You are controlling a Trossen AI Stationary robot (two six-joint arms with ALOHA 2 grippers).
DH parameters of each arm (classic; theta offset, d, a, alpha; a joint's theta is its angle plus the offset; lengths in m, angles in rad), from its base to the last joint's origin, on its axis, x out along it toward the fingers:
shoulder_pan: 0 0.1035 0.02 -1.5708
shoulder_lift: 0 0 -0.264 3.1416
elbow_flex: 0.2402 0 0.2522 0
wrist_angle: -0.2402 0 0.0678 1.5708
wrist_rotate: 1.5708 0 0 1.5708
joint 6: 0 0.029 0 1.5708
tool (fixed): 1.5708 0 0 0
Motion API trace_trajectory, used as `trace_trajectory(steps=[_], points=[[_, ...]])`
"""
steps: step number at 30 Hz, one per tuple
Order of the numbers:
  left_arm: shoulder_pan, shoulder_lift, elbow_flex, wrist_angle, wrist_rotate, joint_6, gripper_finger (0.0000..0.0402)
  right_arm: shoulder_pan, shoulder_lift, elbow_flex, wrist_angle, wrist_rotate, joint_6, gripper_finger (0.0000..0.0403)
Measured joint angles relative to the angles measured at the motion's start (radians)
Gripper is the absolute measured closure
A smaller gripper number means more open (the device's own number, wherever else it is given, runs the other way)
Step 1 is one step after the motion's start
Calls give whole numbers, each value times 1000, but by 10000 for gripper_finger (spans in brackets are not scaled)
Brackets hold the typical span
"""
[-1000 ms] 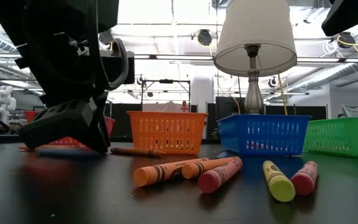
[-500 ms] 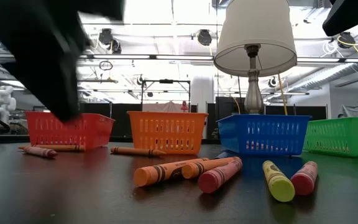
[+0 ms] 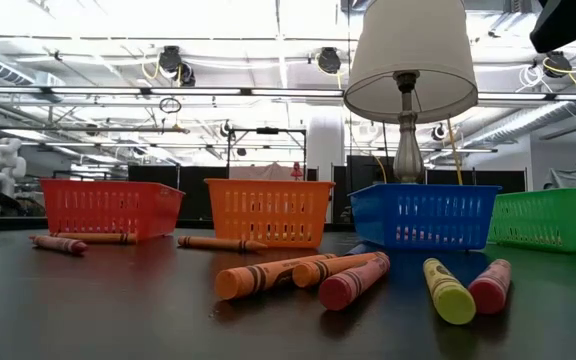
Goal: Sort crayons
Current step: Put the blue crayon into the red bin
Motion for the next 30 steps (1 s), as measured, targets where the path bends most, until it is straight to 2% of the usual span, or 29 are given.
trace_trajectory(steps=[5, 10, 13, 21, 25, 30], points=[[1, 60, -1, 10, 34, 7, 303, 0, 0, 0, 0, 0, 0, 252], [10, 73, -1, 8, 9, 33, 253, 0, 0, 0, 0, 1, -6, 252], [22, 73, 0, -17, 8, 29, 238, 0, 0, 0, 0, 0, -6, 252], [94, 73, -17, 19, 12, 201, 235, 0, 0, 0, 1, 1, -3, 252], [143, 68, -69, 91, 79, 275, 236, 0, 0, 0, 1, 1, -3, 252], [171, 68, -89, 96, 115, 317, 268, 0, 0, 0, -2, 0, -3, 252]])
